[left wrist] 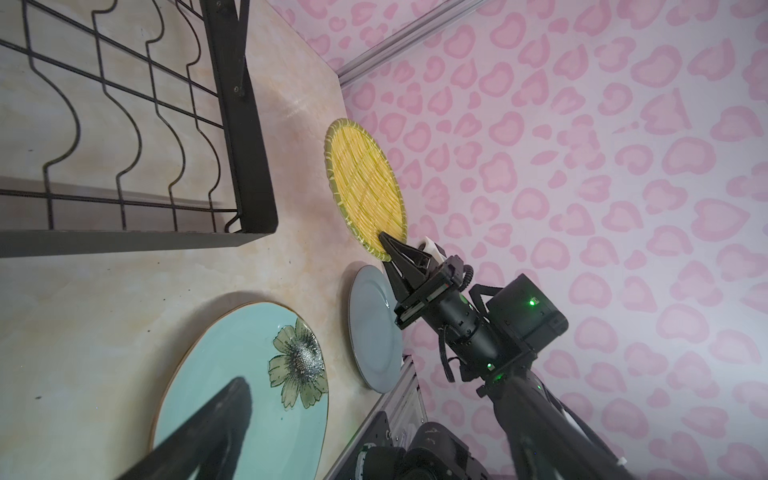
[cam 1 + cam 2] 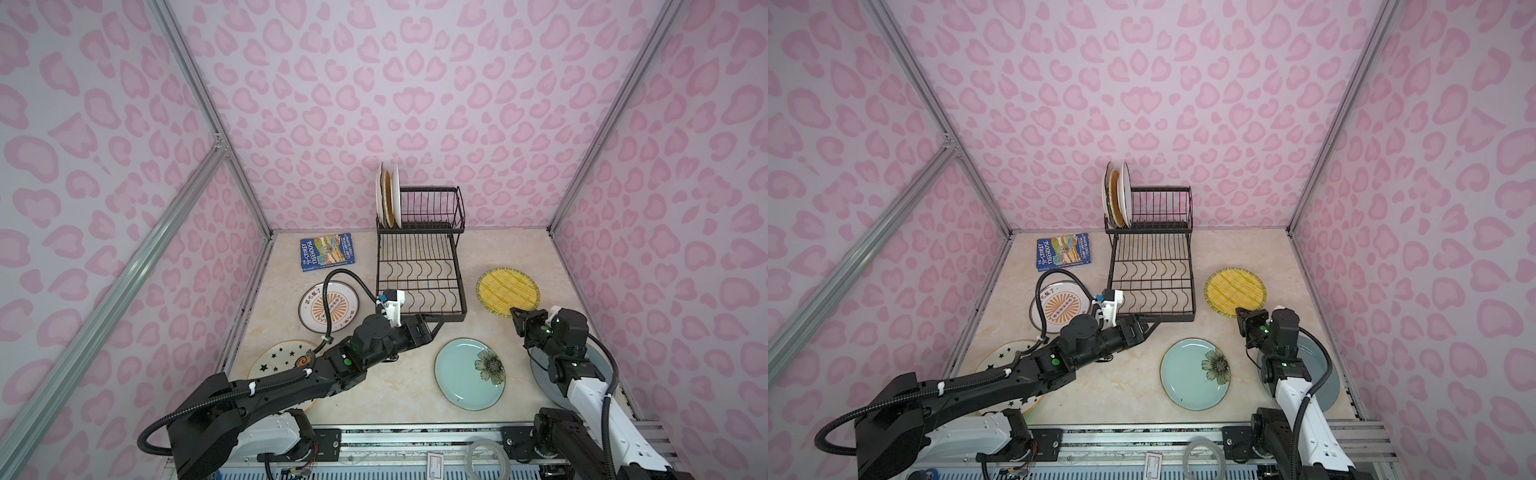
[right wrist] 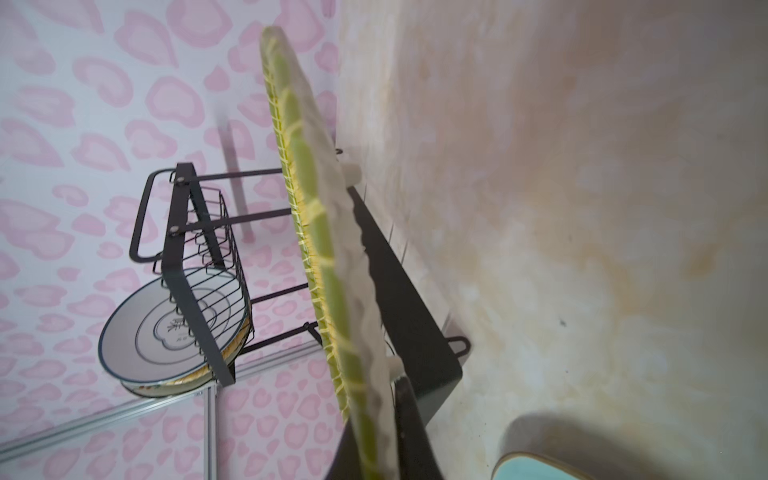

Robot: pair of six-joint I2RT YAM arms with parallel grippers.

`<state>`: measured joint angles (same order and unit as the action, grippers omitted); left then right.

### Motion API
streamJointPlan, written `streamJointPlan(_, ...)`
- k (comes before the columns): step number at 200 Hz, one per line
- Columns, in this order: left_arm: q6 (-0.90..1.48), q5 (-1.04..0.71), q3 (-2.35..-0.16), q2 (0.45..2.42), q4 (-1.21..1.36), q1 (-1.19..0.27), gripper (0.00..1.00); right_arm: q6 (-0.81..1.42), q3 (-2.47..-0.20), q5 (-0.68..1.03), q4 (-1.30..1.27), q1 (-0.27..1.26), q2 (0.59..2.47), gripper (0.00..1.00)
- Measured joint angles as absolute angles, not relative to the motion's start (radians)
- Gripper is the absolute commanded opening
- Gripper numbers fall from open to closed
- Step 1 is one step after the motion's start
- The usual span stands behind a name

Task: Load the plates into the dish rack
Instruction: 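Lift the mat upright with the right gripper while the left gripper grasps its rim, then pull the green mat away with the left gripper while the right gripper releases and withdraws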

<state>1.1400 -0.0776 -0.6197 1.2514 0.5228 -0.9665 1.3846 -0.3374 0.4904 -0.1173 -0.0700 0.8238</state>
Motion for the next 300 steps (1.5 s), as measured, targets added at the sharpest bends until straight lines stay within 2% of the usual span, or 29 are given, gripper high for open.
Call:
streamJointPlan(39, 1.224, -0.072, -0.694, 1.406, 0.609, -0.978, 0.81, 1.401, -0.357, 0.501, -0.097, 0.050, 0.781, 0.00)
streamJointPlan(62, 1.273, -0.071, -0.738, 1.486, 0.645, -0.984, 0.78, 1.422, -0.363, 0.498, -0.078, 0.087, 0.765, 0.00)
streamJointPlan(153, 1.386, -0.081, -0.888, 1.717, 0.696, -0.986, 0.61, 1.456, -0.363, 0.515, -0.054, 0.117, 0.696, 0.00)
streamJointPlan(202, 1.413, -0.093, -0.934, 1.779, 0.715, -0.986, 0.42, 1.458, -0.363, 0.528, -0.013, 0.120, 0.649, 0.00)
streamJointPlan(222, 1.431, -0.102, -0.942, 1.794, 0.736, -0.986, 0.28, 1.455, -0.361, 0.525, 0.006, 0.121, 0.630, 0.00)
streamJointPlan(263, 1.469, -0.106, -0.946, 1.816, 0.779, -0.990, 0.16, 1.444, -0.354, 0.522, 0.038, 0.121, 0.617, 0.00)
streamJointPlan(281, 1.501, -0.104, -0.946, 1.817, 0.780, -0.994, 0.04, 1.426, -0.353, 0.518, 0.041, 0.126, 0.617, 0.00)
streamJointPlan(300, 1.531, -0.086, -0.942, 1.816, 0.785, -0.997, 0.03, 1.393, -0.353, 0.506, 0.027, 0.141, 0.619, 0.00)
